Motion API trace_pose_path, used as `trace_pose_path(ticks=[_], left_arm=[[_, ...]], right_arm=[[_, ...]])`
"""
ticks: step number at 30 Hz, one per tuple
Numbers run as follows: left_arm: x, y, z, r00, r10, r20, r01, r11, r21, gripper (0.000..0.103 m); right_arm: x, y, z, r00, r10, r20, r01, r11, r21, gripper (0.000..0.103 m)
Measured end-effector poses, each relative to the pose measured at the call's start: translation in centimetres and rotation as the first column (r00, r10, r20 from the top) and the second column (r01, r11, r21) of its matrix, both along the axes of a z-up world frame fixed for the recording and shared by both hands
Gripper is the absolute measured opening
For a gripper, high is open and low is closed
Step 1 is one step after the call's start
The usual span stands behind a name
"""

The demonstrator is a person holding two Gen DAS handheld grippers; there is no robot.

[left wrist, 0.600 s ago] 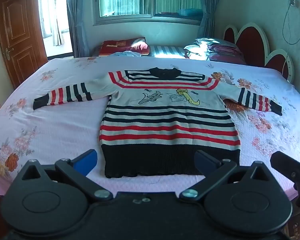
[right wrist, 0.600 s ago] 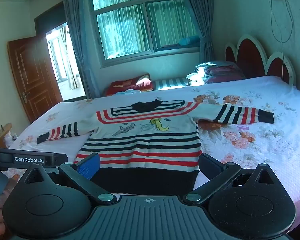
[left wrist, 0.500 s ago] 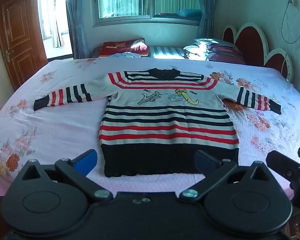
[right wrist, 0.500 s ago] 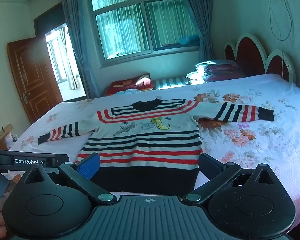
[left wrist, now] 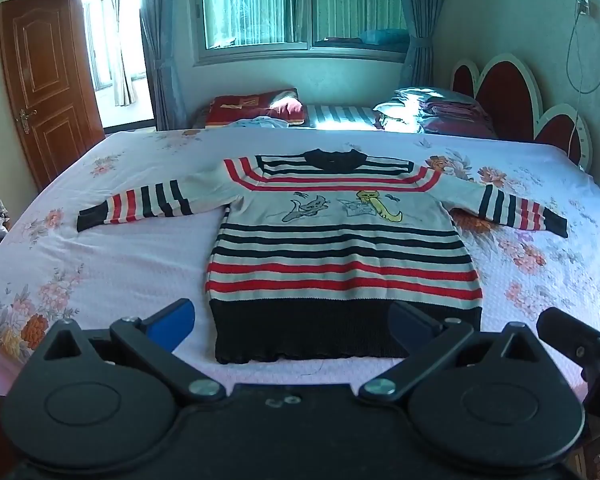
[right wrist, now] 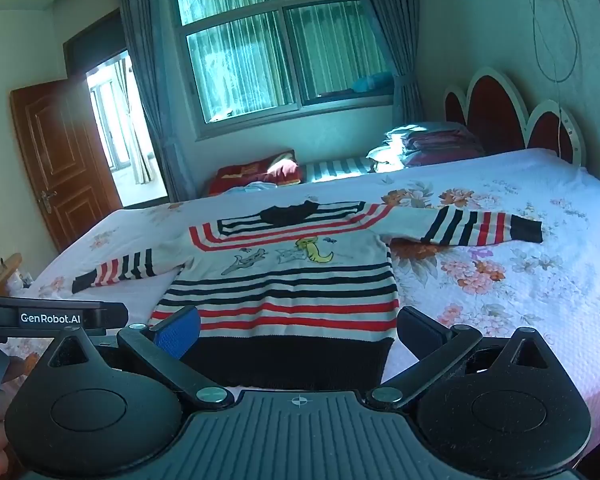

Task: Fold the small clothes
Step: 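Move both grippers toward the spread striped sweater on the bed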

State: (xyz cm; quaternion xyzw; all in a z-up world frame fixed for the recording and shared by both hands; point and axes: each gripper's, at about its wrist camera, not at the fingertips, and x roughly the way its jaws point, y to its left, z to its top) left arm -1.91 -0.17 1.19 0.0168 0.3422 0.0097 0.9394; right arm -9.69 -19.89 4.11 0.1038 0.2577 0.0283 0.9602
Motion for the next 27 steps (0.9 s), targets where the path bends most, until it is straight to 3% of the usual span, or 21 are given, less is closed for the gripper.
trace_pose_path(ticks=[27], left_arm=[[0.14,-0.53,0.21,1.000,0.018,0.011,-0.018,1.000,0.005,0.103]], right_arm=[[0.55,-0.39,0.21,1.000,-0.014,0.008,0.014,1.000,-0.010,0.103]])
